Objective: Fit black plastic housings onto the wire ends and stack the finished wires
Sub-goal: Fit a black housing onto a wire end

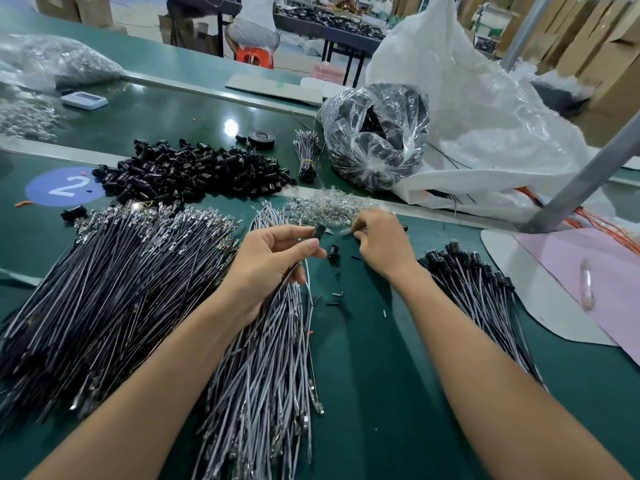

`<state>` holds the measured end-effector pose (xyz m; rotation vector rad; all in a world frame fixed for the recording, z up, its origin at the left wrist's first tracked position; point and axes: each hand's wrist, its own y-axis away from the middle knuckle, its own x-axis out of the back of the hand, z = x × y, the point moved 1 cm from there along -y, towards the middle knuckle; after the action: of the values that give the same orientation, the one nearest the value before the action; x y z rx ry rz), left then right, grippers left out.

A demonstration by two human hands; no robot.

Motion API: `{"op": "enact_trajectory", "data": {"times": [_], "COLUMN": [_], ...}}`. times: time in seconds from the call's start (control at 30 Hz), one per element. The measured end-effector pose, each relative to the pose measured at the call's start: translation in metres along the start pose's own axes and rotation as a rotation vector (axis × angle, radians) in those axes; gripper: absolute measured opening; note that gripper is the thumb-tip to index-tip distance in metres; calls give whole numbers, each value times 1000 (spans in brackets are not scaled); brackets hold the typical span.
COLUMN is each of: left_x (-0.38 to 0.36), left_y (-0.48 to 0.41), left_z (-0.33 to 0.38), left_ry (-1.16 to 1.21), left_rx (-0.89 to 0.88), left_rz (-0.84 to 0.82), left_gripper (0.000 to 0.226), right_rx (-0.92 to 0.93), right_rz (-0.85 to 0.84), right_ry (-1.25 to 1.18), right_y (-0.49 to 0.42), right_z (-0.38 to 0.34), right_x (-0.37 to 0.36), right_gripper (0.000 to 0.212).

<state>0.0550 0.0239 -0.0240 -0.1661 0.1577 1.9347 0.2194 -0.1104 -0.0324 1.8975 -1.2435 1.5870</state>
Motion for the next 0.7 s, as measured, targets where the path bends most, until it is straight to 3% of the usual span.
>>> {"op": "enact_trajectory", "data": {"times": [0.13, 0.2, 0.3, 0.47, 0.7], "left_x": [1, 1, 1, 0, 0], "left_y": [-2, -3, -3, -2, 0], "left_z": [-3, -5, -7, -7, -7], "left_ry": [-21, -35, -49, -92, -122], "left_rx": [-18, -32, -49, -69, -69], "left_rz": [-6, -7, -7, -25, -68], "left_gripper": [14, 13, 13, 15, 17], "right_rx": [-15, -87, -72, 91, 122], "right_rz": [103, 157, 83, -11, 127], "right_ry": [-67, -240, -609, -869, -837], "right_y": [10, 18, 37, 59, 60], "right_z": [-1, -7, -21, -32, -33], "right_x": [7, 15, 24, 33, 31], "right_gripper": [12, 12, 22, 31, 21]}}
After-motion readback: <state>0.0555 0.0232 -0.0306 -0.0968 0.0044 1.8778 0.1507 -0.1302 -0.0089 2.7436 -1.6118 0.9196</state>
